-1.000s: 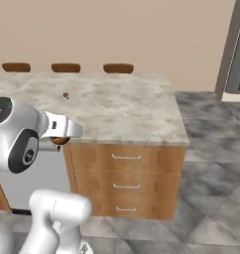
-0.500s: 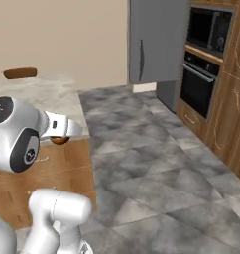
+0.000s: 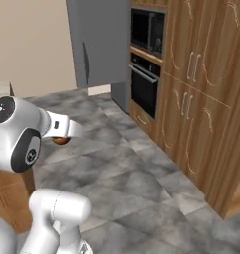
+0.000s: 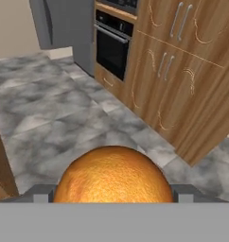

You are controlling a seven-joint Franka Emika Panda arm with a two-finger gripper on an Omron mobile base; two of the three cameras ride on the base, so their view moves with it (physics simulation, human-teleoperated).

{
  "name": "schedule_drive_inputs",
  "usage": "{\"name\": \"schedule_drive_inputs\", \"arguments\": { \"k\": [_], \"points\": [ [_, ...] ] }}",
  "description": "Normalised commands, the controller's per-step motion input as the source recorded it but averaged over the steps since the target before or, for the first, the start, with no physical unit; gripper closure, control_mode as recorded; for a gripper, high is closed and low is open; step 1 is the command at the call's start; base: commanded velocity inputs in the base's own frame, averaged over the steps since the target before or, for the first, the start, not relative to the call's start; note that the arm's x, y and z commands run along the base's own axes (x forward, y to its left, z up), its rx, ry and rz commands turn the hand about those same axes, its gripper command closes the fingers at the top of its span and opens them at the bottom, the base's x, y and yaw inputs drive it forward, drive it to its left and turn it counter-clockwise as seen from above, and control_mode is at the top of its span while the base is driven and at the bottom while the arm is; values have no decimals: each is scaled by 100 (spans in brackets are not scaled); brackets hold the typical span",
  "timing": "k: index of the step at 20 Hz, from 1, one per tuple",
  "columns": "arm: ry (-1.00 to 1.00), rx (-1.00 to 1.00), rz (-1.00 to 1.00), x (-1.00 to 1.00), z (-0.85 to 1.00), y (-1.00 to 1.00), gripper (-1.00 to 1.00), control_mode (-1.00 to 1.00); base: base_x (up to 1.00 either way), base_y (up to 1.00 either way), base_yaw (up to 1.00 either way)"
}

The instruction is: Place the liquor on the top shelf of the fridge to keep it out of children's reach, and place the orange and mushroom on lower shelves for easy access.

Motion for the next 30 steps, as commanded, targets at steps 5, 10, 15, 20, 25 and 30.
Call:
{"name": "schedule_drive_inputs", "arguments": {
  "k": [5, 10, 15, 20, 25, 30],
  "points": [
    [0, 0, 0, 0, 0, 0, 100, 100, 100, -60, 16],
    [0, 0, 0, 0, 0, 0, 100, 100, 100, -3, 51],
    [0, 0, 0, 0, 0, 0, 100, 100, 100, 0, 49],
    [0, 0, 0, 0, 0, 0, 100, 100, 100, 0, 42],
    [0, 0, 0, 0, 0, 0, 100, 100, 100, 4, 33],
    [0, 0, 0, 0, 0, 0, 100, 100, 100, 1, 25]
  ]
}}
